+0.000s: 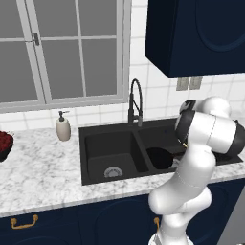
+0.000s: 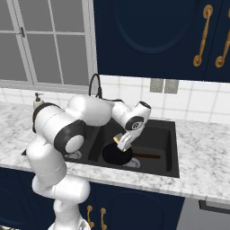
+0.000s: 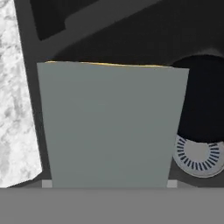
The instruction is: Pick the pan and sponge and place them into the sink. Then turn on the water.
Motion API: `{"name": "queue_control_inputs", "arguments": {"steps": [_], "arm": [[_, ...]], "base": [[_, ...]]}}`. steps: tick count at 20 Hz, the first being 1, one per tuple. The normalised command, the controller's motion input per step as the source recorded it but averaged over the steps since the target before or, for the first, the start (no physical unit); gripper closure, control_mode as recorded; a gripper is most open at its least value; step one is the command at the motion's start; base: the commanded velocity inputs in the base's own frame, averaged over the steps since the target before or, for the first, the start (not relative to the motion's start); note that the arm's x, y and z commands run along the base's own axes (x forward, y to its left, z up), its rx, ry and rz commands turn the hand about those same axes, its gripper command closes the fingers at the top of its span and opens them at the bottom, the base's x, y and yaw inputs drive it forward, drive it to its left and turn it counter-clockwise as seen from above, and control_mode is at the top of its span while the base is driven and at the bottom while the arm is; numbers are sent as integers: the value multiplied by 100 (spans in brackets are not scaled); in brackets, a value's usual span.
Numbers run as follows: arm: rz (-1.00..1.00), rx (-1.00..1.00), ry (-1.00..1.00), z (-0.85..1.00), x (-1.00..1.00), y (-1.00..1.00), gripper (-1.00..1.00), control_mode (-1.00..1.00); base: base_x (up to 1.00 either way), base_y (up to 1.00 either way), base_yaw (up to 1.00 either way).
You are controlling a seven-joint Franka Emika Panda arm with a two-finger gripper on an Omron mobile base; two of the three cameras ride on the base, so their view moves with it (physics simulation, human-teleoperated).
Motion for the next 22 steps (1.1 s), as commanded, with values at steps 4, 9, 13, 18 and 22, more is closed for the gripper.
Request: {"name": "queue_control_inputs", "arguments": {"steps": [4, 9, 13, 18, 22], "arm": [[11, 13, 0, -32, 31, 51, 100, -100], [7, 13, 0, -37, 26, 35, 100, -100], [4, 8, 0, -47, 15, 24, 100, -100], [2, 5, 0, -53, 34, 8, 100, -100], [0, 2, 1, -54, 47, 5, 100, -100]], "base": [[0, 0, 0], [0, 0, 0], [0, 0, 0], [0, 0, 0], [0, 0, 0]]}}
